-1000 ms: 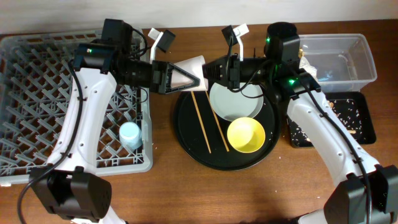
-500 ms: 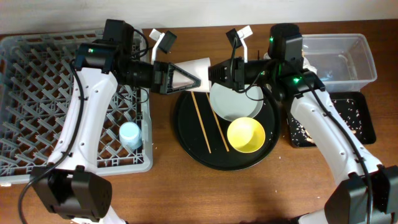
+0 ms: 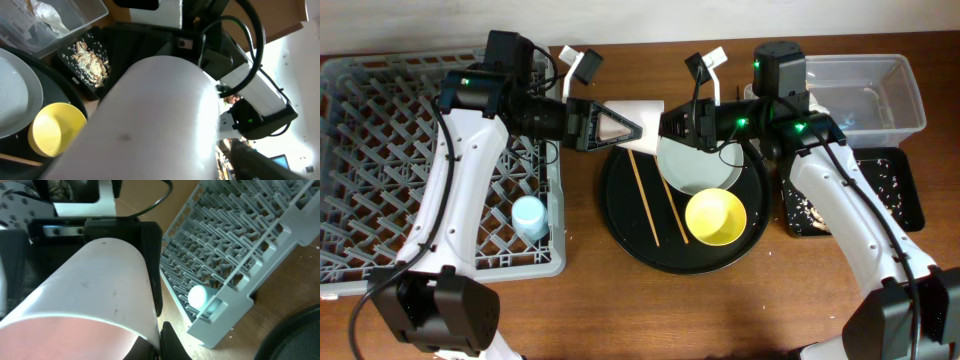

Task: Sort waste into correct bins and load items into the dishwasher rack
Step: 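Hand the pink cup from the right gripper to the left gripper, then place the pink cup upside down in the rack with the left gripper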

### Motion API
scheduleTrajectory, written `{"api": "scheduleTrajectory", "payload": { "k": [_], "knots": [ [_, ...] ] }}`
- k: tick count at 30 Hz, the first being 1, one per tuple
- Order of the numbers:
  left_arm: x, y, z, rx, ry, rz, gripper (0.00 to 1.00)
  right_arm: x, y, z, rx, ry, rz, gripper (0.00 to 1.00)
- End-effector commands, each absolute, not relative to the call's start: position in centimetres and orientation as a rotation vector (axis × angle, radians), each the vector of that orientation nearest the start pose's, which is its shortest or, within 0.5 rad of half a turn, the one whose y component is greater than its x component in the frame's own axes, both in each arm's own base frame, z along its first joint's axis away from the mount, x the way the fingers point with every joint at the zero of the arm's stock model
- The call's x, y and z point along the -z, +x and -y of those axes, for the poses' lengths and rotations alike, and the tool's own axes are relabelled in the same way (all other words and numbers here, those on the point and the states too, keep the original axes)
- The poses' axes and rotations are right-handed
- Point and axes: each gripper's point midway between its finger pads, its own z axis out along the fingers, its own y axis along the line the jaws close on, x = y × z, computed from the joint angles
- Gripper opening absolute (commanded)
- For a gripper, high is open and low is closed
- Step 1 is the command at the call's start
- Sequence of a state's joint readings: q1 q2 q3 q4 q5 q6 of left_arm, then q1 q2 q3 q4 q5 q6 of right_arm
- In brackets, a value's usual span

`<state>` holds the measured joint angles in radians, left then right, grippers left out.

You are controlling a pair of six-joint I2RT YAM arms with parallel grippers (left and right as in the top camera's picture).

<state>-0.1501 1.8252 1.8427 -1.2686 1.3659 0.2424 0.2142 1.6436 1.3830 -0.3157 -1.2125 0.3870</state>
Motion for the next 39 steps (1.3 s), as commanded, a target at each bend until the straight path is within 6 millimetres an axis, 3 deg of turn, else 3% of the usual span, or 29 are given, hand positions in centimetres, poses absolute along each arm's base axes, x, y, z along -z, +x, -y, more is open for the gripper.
{"api": "scheduleTrajectory", "payload": {
  "k": [1, 3, 4, 7, 11, 14, 17, 19, 20, 21, 24, 27, 29, 32, 33, 35, 39],
  "knots": [
    [-34.8, 33.1, 21.9, 1.819, 0.737, -1.999, 0.95, -28.6, 37.6, -23.2, -1.549, -0.501, -2.087, 0.04],
    [-34.9, 33.1, 21.9, 1.823, 0.740, -1.992, 0.89, -28.6, 37.6, -23.2, -1.549, -0.501, -2.087, 0.04],
    [-34.9, 33.1, 21.9, 1.823, 0.740, -1.992, 0.79, -28.6, 37.6, -23.2, -1.550, -0.502, -2.087, 0.04],
    [-34.9, 33.2, 21.9, 1.820, 0.743, -1.989, 0.78, -28.7, 37.3, -23.2, -1.569, -0.513, -2.081, 0.04],
    [-35.0, 33.2, 21.9, 1.818, 0.746, -1.986, 0.83, -28.3, 37.0, -23.2, -1.566, -0.519, -2.096, 0.04],
    [-35.0, 33.3, 21.9, 1.813, 0.751, -1.980, 0.64, -28.1, 36.8, -23.1, -1.561, -0.531, -2.100, 0.04],
    [-35.0, 33.3, 21.9, 1.813, 0.751, -1.980, 0.62, -28.1, 36.8, -23.1, -1.561, -0.529, -2.102, 0.05],
    [-35.0, 33.3, 21.9, 1.810, 0.754, -1.977, 0.62, -28.1, 36.8, -23.1, -1.561, -0.529, -2.102, 0.25],
    [-35.0, 33.4, 21.9, 1.806, 0.758, -1.973, 0.62, -28.1, 36.8, -23.1, -1.561, -0.529, -2.102, 0.52],
    [-35.0, 33.4, 21.9, 1.803, 0.762, -1.969, 0.62, -28.1, 36.9, -23.1, -1.561, -0.528, -2.102, 0.70],
    [-33.5, 34.4, 21.6, 1.673, 0.771, -2.037, 0.62, -28.1, 37.3, -22.4, -1.549, -0.507, -2.101, 0.90],
    [-30.4, 36.6, 19.3, 1.414, 0.709, -2.207, 0.62, -28.0, 38.4, -20.5, -1.519, -0.445, -2.106, 1.00],
    [-27.5, 38.5, 16.6, 1.147, 0.644, -2.360, 0.62, -26.7, 39.1, -19.3, -1.446, -0.364, -2.167, 0.99],
    [-23.1, 40.7, 11.0, 0.634, 0.417, -2.629, 0.62, -21.3, 39.8, -16.7, -1.121, -0.148, -2.427, 0.99],
    [-21.9, 41.3, 7.9, 0.385, 0.290, -2.708, 0.63, -19.9, 39.9, -15.7, -1.001, -0.095, -2.494, 0.98],
    [-21.1, 41.3, 5.0, 0.162, 0.162, -2.762, 0.62, -18.8, 39.7, -15.4, -0.904, -0.071, -2.544, 0.98],
    [-20.3, 39.5, 1.6, -0.076, -0.051, -2.849, 0.62, -17.5, 39.5, -15.9, -0.827, -0.081, -2.589, 0.98]
  ]
}}
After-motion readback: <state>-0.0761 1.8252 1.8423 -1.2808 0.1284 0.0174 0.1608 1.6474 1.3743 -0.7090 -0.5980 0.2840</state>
